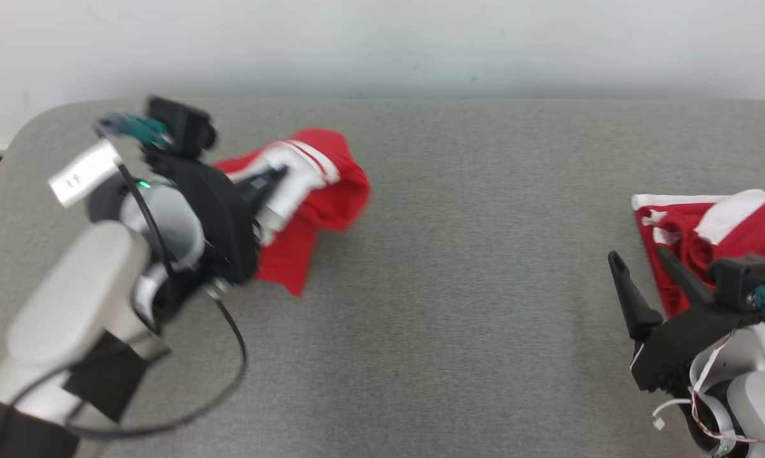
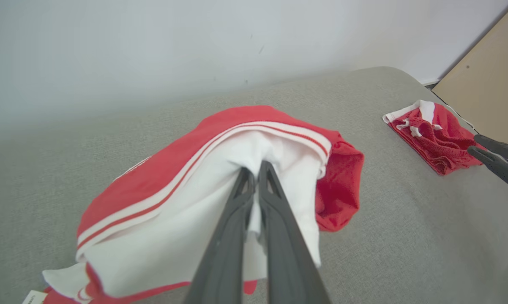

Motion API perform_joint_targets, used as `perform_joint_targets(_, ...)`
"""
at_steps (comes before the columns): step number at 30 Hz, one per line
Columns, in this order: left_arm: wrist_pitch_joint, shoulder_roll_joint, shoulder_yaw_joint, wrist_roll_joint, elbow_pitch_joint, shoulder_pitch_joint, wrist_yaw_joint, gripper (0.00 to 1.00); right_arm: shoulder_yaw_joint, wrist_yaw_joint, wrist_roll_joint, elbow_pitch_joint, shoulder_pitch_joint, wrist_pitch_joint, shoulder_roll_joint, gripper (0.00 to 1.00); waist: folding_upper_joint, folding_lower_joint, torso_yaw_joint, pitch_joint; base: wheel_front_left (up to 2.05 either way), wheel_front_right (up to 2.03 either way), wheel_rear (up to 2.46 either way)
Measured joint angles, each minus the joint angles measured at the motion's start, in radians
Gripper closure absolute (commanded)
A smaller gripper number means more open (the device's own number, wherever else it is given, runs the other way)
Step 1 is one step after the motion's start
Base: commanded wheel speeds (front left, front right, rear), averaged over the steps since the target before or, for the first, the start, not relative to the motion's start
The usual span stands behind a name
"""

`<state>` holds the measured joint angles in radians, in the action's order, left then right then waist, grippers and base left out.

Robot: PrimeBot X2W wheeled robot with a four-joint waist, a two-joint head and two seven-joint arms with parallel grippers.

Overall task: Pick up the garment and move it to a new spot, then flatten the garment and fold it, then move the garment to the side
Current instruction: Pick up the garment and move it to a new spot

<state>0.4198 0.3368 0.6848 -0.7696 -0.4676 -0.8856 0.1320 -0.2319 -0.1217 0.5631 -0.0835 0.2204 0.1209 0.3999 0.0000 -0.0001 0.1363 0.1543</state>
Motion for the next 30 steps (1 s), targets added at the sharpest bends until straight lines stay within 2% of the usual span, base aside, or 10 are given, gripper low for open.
perform_joint_targets(8, -0.051, -0.03, 0.114, -0.071, 0.17, 0.106, 0.0, 1.0, 0.002, 0.0, 0.011, -0.014, -0.051, -0.028, -0.012, 0.0, 0.0, 0.0, -0.053, -0.031, 0.0, 0.0, 0.0)
perform_joint_targets(12, -0.079, -0.083, 0.144, -0.078, 0.184, 0.181, 0.0, 1.0, 0.009, 0.0, 0.018, -0.016, -0.069, -0.035, -0.011, 0.0, 0.0, 0.0, -0.072, -0.044, 0.0, 0.0, 0.0)
perform_joint_targets(15, -0.106, -0.125, 0.148, -0.081, 0.162, 0.246, 0.0, 1.0, 0.006, 0.0, 0.019, -0.016, -0.073, -0.042, -0.015, 0.0, -0.0001, 0.0, -0.084, -0.047, 0.0, 0.0, 0.0)
perform_joint_targets(18, -0.118, -0.153, 0.203, -0.059, 0.121, 0.296, -0.001, 1.0, -0.005, 0.007, 0.019, -0.015, -0.071, -0.042, -0.022, 0.0, 0.0, 0.0001, -0.094, -0.046, 0.0, 0.0, 0.0)
perform_joint_targets(20, -0.122, -0.16, 0.238, -0.03, 0.091, 0.314, -0.003, 1.0, -0.015, 0.009, 0.019, -0.014, -0.067, -0.042, -0.026, 0.0, 0.0, 0.0, -0.101, -0.044, 0.0, 0.0, 0.0)
perform_joint_targets(25, -0.15, -0.212, 0.254, -0.017, 0.021, 0.328, -0.008, 1.0, -0.02, 0.016, 0.019, -0.016, -0.065, -0.042, -0.024, 0.0, 0.0, 0.0001, -0.117, -0.038, 0.0, 0.0, 0.0)
perform_joint_targets(27, -0.163, -0.223, 0.258, -0.007, 0.002, 0.325, -0.008, 0.0, -0.019, 0.016, 0.019, -0.018, -0.065, -0.042, -0.023, 0.0, 0.0, 0.0001, -0.118, -0.038, 0.0, 0.0, 0.0)
perform_joint_targets(30, -0.182, -0.223, 0.253, -0.003, -0.018, 0.321, -0.008, 0.0, -0.013, 0.016, 0.019, -0.032, -0.066, -0.043, -0.022, 0.0, -0.0001, 0.0001, -0.114, -0.044, 0.0, 0.0, 0.0)
